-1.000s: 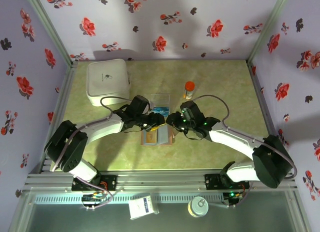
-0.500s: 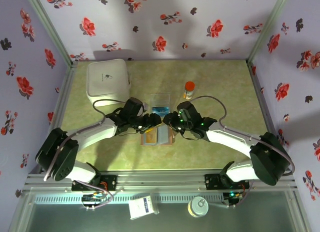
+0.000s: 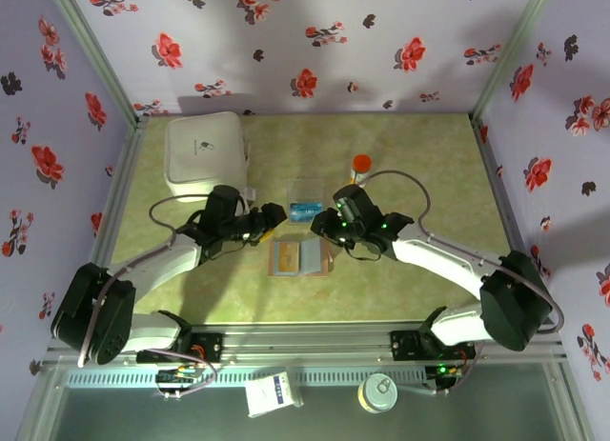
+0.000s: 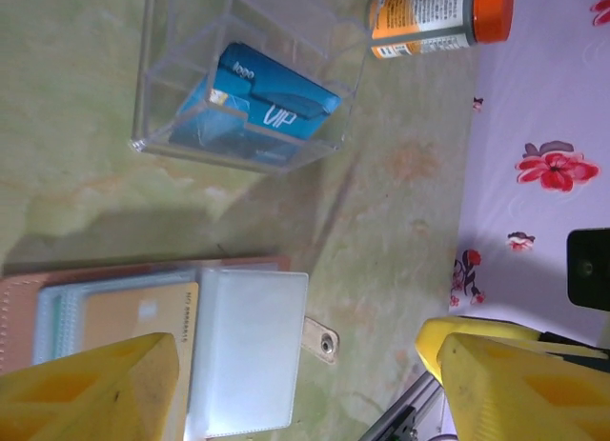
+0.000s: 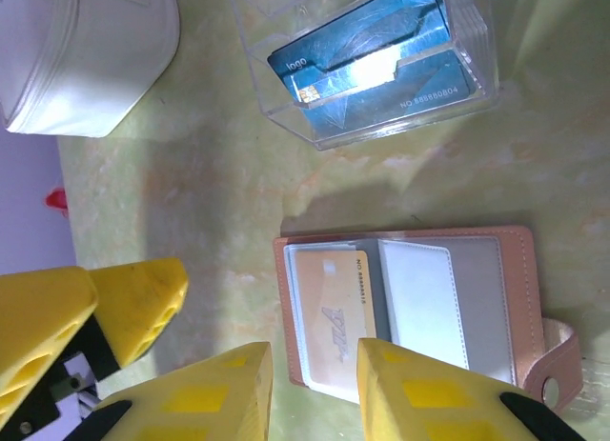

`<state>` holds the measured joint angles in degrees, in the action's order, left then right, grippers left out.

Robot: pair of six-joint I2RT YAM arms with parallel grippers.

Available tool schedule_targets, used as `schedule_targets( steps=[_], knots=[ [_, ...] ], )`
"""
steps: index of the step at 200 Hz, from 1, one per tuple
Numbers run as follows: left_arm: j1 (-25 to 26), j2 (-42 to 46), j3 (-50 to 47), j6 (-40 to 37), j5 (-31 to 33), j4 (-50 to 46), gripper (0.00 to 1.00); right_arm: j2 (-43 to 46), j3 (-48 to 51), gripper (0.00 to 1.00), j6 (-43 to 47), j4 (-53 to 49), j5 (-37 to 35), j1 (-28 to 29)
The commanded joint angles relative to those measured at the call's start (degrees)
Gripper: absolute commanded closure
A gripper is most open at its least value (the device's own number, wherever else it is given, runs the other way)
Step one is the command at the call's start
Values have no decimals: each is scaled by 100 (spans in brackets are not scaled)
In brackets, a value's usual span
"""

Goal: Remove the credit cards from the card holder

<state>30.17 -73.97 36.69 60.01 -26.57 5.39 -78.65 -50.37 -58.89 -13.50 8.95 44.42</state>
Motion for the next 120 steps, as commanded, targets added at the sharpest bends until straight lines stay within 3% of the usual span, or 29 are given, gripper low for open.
schedule_targets(
  steps=[1, 47, 69, 78, 120],
  knots=[
    [-16, 366, 340, -850, 42, -697, 25, -269, -314, 71, 440, -567, -65, 50],
    [-293, 1008, 954, -2182, 1098, -2437, 15, -951, -804, 71, 622, -767, 136, 230],
    [-646, 1219, 964, -2484, 1054, -2673, 8, -1307, -1038, 71, 660, -806, 224, 312],
    [-773, 1295, 978, -2561, 1021, -2772, 1, -1439, -1120, 71, 665, -802, 259, 351],
    [-1146, 1650, 942, -2890, 897, -2951, 0, -1916, -1450, 71, 764, -945, 276, 409]
  ],
)
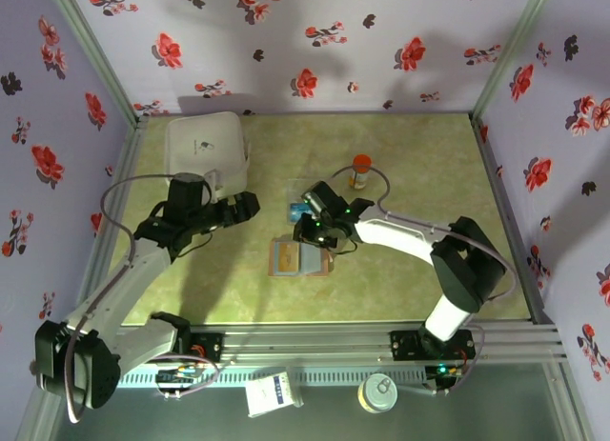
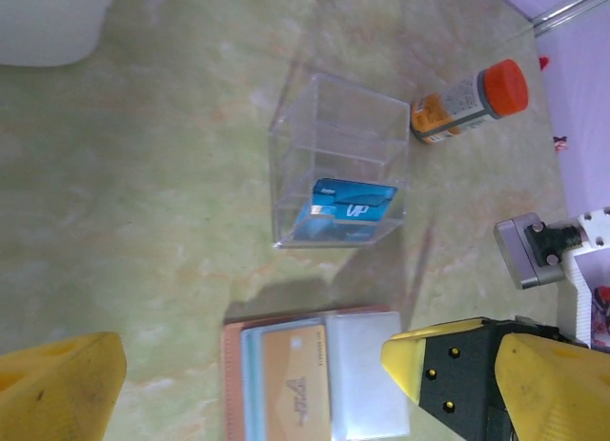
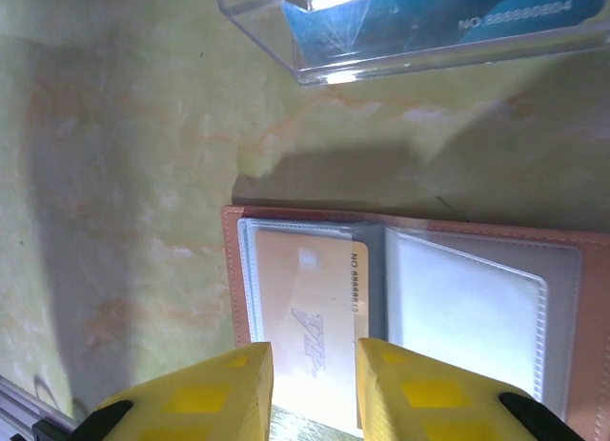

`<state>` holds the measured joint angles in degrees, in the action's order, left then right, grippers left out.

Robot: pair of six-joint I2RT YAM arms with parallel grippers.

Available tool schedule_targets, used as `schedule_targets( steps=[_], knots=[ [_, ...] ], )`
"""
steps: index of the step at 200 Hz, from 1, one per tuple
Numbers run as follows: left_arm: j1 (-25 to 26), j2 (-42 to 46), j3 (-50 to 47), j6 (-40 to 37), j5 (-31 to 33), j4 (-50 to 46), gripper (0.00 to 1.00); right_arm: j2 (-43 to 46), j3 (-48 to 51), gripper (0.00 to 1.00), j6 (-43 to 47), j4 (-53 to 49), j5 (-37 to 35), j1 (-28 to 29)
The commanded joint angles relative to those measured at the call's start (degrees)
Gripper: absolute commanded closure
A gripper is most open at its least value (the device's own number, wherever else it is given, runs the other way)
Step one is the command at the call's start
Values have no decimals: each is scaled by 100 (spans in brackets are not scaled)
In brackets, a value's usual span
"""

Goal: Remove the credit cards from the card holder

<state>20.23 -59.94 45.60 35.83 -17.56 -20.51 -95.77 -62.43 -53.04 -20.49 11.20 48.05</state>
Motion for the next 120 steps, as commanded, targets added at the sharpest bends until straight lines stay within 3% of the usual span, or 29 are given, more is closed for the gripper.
schedule_targets(
  steps=[1, 71, 120],
  knots=[
    [-160, 251, 56, -477, -7, -363, 0, -209, -248, 71, 183, -250, 50, 42],
    [-344, 46, 264, -510, 412, -741, 0, -698, -482, 71, 389, -436, -30, 17],
    [-385, 85, 99, -438, 406, -450, 1, -754, -242, 71, 434, -429, -92, -68]
  ],
)
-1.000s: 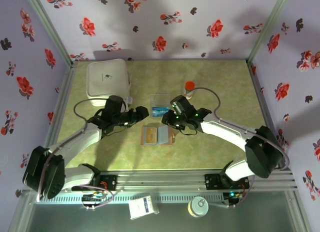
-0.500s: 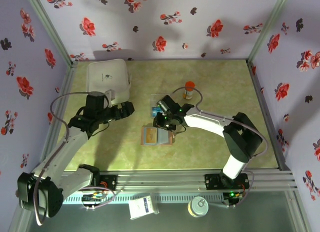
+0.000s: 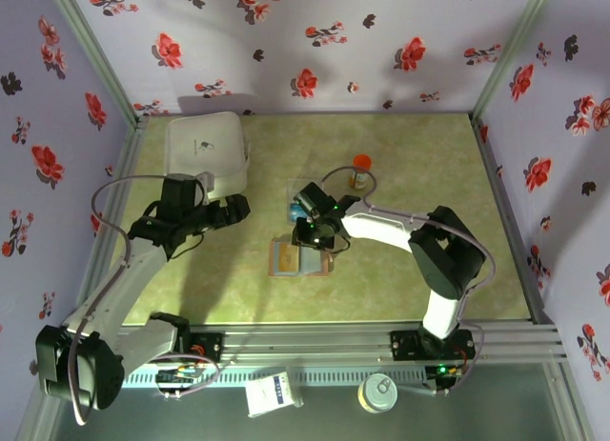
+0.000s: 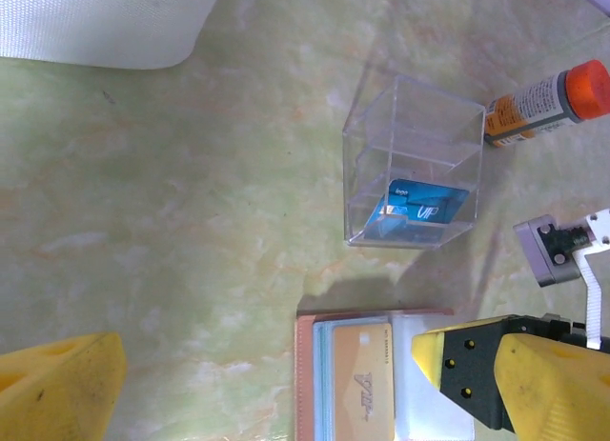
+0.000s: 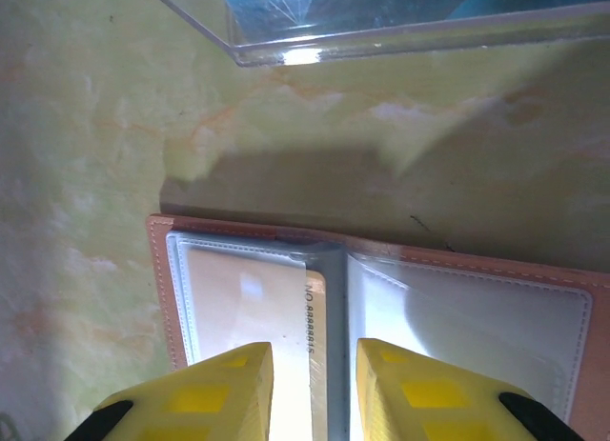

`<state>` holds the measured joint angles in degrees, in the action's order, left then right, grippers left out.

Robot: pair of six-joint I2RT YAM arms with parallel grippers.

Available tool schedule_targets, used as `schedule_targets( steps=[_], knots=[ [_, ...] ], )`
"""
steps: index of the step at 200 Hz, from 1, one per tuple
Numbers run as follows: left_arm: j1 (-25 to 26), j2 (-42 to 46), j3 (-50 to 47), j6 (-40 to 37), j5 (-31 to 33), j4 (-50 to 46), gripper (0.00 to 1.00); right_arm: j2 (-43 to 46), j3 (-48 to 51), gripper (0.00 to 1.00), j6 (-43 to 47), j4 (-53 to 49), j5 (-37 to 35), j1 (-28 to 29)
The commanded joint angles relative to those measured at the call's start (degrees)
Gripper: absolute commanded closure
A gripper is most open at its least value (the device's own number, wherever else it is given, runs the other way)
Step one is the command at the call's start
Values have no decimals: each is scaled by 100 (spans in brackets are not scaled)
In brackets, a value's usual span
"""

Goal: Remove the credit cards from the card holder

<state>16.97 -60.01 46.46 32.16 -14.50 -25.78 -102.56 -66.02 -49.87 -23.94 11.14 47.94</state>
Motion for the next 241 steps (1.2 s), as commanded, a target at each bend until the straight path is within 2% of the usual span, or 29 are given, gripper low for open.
schedule_targets(
  steps=[1, 31, 83, 133, 203, 241],
  knots=[
    [-61, 98, 0, -66, 94, 88, 0, -73, 129, 71, 113, -79, -85, -61],
    [-80, 277, -266, 164, 33, 424, 0, -145, 390, 71, 43, 186, -37, -119],
    [-76, 72, -579, 658, -632, 960, 0, -313, 590, 71, 3, 383, -59, -164],
    [-71, -92, -713, 899, -903, 1200, 0, 83, 587, 71, 11, 201, -138, -169],
    [-15, -514, -848, 1312, -1222, 1717, 10, 529, 572, 71, -10, -128, 69, 34],
    [104, -738, -854, 1472, -1297, 1938, 13, 476, 827, 71, -49, -19, 180, 121]
  ],
)
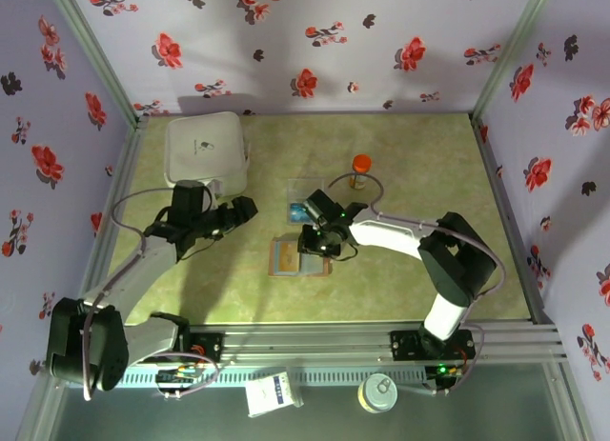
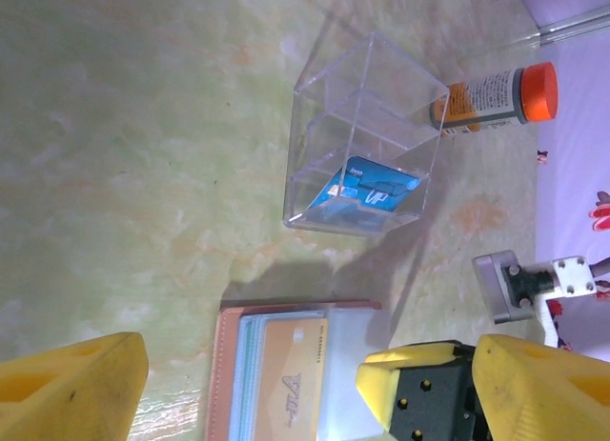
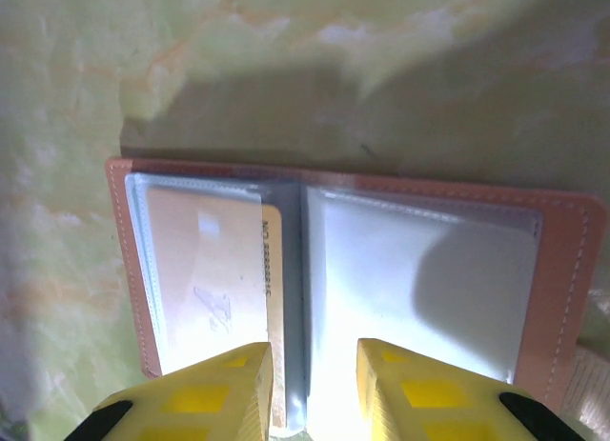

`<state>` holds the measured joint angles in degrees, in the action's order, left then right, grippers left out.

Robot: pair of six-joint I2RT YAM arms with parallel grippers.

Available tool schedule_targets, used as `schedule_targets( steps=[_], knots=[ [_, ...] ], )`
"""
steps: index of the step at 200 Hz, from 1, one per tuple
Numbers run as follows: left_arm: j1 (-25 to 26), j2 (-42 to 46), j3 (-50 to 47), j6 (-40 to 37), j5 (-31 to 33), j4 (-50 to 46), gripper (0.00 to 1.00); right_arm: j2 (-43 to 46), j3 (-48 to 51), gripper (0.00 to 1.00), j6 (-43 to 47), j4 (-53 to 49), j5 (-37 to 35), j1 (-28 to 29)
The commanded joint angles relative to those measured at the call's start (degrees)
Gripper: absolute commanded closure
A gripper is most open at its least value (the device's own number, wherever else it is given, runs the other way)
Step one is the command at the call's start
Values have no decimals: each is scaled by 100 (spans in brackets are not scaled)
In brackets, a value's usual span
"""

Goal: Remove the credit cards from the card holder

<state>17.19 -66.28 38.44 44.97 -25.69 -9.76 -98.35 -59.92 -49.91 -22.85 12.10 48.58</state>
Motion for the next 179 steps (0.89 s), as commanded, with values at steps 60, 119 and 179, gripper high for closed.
schedule_targets(
  steps=[60, 119, 179],
  knots=[
    [297, -393, -5, 352, -198, 435, 16, -218, 441, 71, -72, -12, -13, 77],
    [504, -707, 162, 311, -138, 229, 21, 251, 204, 71, 51, -404, -232, 79],
    [732, -1133, 139, 397, -113, 187, 31, 623, 128, 71, -100, -163, -226, 81]
  ],
)
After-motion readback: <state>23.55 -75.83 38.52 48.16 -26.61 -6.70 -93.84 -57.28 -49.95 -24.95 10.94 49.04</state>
